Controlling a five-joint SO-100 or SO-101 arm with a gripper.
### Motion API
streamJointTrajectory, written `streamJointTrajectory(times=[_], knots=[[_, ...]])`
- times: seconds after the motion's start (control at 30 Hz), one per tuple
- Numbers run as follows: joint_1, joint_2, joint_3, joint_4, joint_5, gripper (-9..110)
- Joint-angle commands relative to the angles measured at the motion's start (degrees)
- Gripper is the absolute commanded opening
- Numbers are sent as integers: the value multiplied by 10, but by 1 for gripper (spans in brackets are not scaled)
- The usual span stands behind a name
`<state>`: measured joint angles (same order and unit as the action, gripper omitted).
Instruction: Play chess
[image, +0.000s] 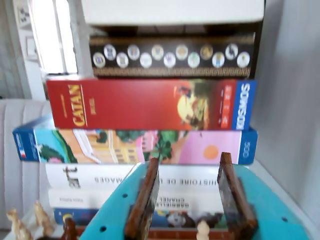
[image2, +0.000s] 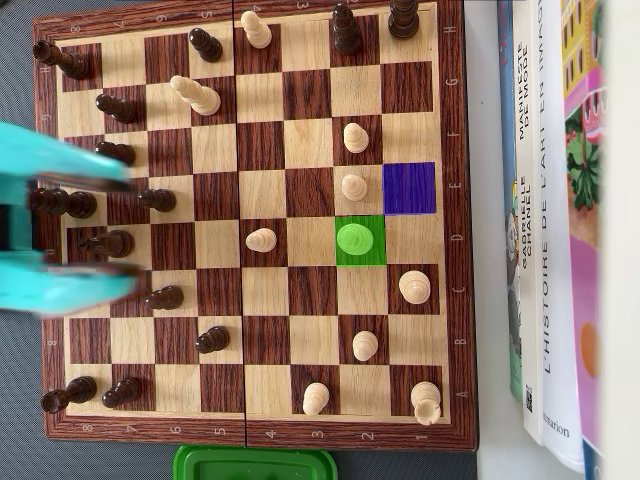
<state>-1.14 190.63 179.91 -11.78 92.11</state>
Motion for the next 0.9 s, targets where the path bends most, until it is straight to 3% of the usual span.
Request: streamJointTrajectory(times=[0.0, 0.87], knots=[[-3, 11, 11, -93, -1, 18], [0, 11, 11, -680, -1, 18]])
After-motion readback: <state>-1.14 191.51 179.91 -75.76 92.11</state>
